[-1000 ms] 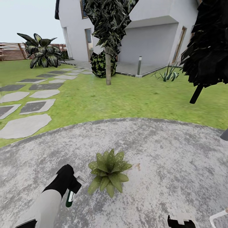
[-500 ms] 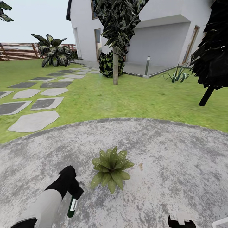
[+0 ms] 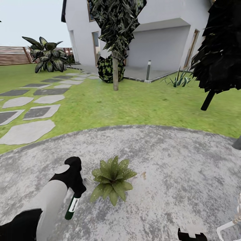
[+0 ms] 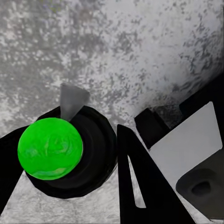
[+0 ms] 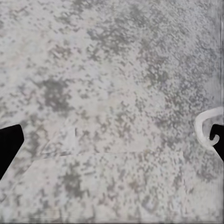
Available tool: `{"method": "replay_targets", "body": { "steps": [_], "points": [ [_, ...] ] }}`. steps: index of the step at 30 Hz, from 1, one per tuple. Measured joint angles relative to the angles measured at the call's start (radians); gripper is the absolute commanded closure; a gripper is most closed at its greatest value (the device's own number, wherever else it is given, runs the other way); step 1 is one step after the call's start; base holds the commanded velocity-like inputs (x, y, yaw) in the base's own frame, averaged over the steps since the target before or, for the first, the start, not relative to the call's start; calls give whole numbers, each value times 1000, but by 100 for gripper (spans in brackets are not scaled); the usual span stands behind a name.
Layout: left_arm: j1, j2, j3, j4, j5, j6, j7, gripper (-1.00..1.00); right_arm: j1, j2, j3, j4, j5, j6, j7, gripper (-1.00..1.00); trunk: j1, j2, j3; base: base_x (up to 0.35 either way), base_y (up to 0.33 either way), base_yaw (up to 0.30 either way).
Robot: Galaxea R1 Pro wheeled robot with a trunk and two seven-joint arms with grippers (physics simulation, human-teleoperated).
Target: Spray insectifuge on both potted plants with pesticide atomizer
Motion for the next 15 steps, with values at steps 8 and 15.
{"method": "replay_targets", "body": {
  "steps": [8,15],
  "points": [
    [-45,-22,-65,0,-19,8,-36,100,-1,0,0,0,0,-1,0,-100,0,0,3,130,-114,-57],
    [-73,-41,-141,-1,-24,13,-95,100,0,0,0,0,0,-1,-1,-100,0,0,3,4,-4,-1]
  ]
}}
